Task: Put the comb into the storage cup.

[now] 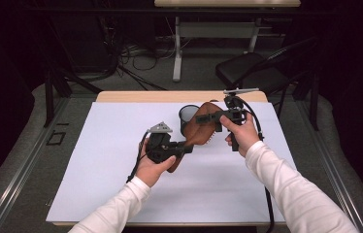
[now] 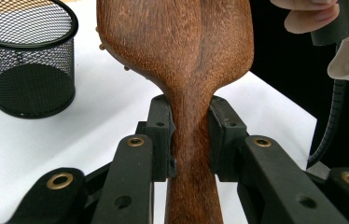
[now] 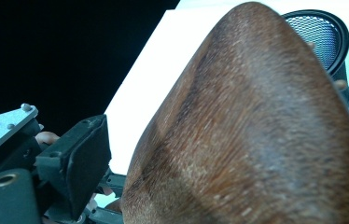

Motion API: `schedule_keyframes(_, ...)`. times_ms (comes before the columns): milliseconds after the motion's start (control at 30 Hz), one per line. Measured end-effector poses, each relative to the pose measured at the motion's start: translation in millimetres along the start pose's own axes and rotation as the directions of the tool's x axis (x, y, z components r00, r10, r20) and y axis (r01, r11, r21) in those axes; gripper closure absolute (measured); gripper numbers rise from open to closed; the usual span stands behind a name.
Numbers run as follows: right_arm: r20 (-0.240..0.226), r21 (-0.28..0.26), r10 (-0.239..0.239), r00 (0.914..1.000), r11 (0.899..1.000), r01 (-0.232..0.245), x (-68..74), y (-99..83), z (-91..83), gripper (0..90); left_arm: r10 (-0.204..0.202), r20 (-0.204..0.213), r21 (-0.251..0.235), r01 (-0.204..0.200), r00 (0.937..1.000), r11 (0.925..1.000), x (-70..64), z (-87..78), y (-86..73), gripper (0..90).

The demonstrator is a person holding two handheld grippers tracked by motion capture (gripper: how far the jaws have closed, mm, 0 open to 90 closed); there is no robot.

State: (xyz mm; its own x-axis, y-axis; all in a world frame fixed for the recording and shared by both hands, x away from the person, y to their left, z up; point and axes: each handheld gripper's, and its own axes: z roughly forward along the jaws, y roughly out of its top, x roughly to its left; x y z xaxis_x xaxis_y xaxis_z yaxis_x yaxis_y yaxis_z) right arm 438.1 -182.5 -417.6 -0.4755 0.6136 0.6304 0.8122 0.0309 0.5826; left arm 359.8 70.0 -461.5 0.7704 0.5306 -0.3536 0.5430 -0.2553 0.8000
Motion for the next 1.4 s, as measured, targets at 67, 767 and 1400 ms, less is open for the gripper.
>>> schedule_keyframes(67,-0.004,-0.003,0.007,1.0,1.0,-0.007,-1.1,-0.3,-0.6,12.7,0.001,0.002,-0.002,-0.001,1.0,1.0,0.8,0.3,-0.6,72.9)
schedule_keyframes(767,-0.013,-0.006,0.017,0.9998,1.0,-0.017,-6.3,-1.8,-2.4,20.1,-0.007,0.009,0.009,0.007,0.9999,0.9999,2.2,2.0,-4.9,73.0)
schedule_keyframes(1400,-0.04,-0.026,0.039,0.9985,0.999,-0.04,-10.9,-2.4,-5.9,35.1,-0.019,0.022,0.008,0.019,0.9996,0.9998,6.9,2.7,-8.5,73.1)
